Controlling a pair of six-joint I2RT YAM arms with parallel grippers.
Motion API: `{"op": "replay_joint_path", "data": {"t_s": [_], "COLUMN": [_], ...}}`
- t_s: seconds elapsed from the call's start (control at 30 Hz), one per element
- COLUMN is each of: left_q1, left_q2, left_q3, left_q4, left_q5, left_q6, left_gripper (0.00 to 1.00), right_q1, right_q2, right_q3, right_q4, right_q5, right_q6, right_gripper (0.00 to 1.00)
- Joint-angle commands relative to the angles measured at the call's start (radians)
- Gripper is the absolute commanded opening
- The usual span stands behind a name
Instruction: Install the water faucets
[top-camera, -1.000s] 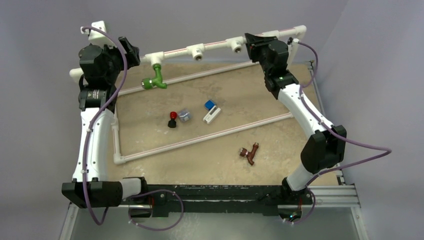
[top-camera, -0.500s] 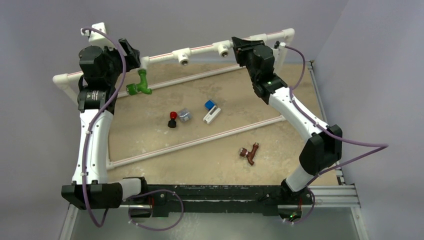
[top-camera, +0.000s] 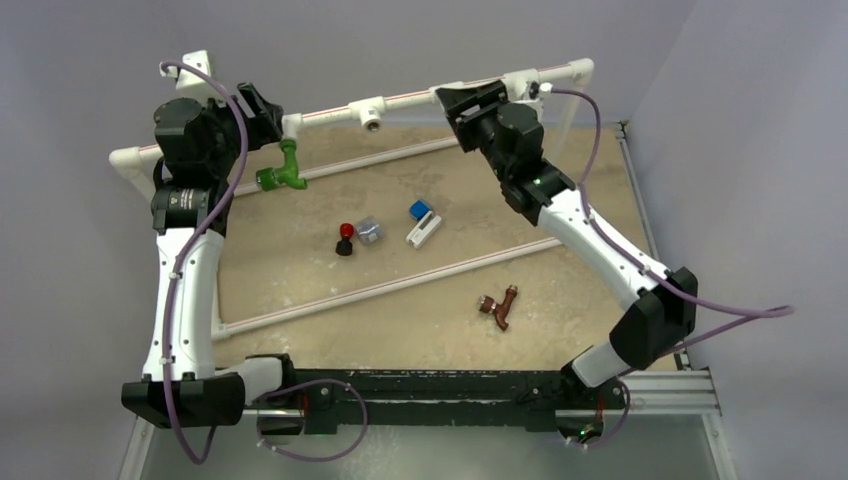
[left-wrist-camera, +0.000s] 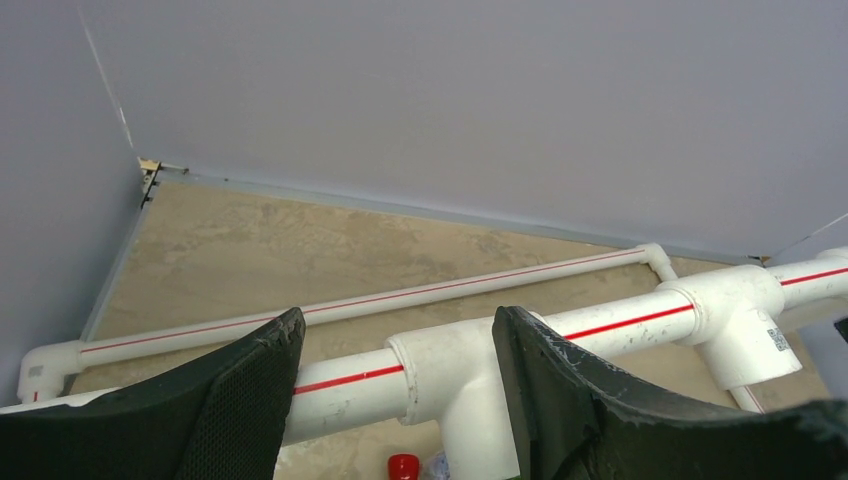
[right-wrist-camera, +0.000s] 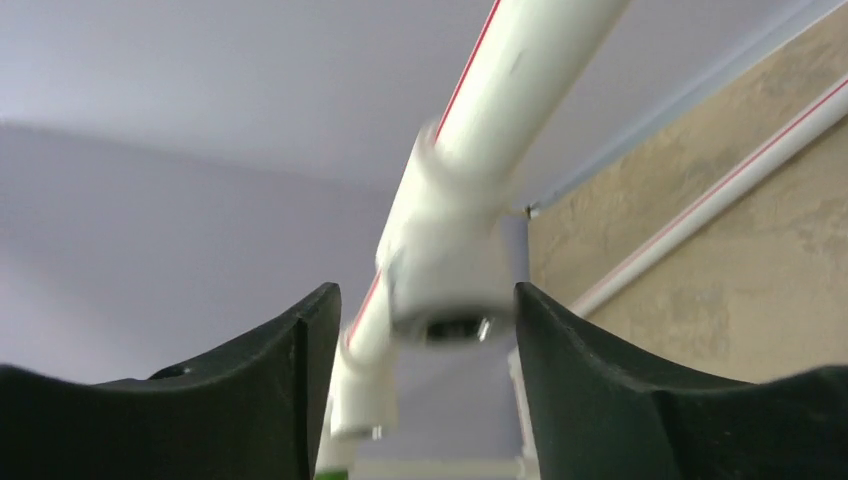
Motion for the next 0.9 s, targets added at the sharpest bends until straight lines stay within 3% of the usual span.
{"op": "replay_joint_path", "data": {"t_s": [0.0, 0.1, 0.27, 0.57, 0.87], "left_q1": [-0.002, -0.002, -0.002, -0.002, -0.004], "left_q2": [0.005, 0.008, 0.028, 0.023, 0.028], "left_q3": [-0.014, -0.008, 0.04, 0.117, 0.209], "left_q4": [-0.038, -0.027, -0.036, -0.014, -0.036], "left_q5": [0.015, 0.015, 0.022, 0.133, 0.417], "left_q6": [-0.02, -0.024, -0.027, -0.03, -0.066], "left_gripper": [0.68, 0.68, 0.68, 0.69, 0.68], "right_q1": [0.044, 0.042, 0.033, 0.033, 0.031], "right_q2": [-0.11, -0.169, -0.292, -0.46, -0.551], "right_q3": [-0.042, -0.067, -0.152, -0.263, -0.331], "right_q4": [-0.051, -0.094, -0.123, -0.264, -0.533], "right_q5": [-0.042, 0.003, 0.047, 0.073, 0.126], "right_q6": [-0.12, -0.149, -0.223, -0.42, -0.491], "right_gripper": [0.69, 0.78, 0.85, 0.87, 0.92]}}
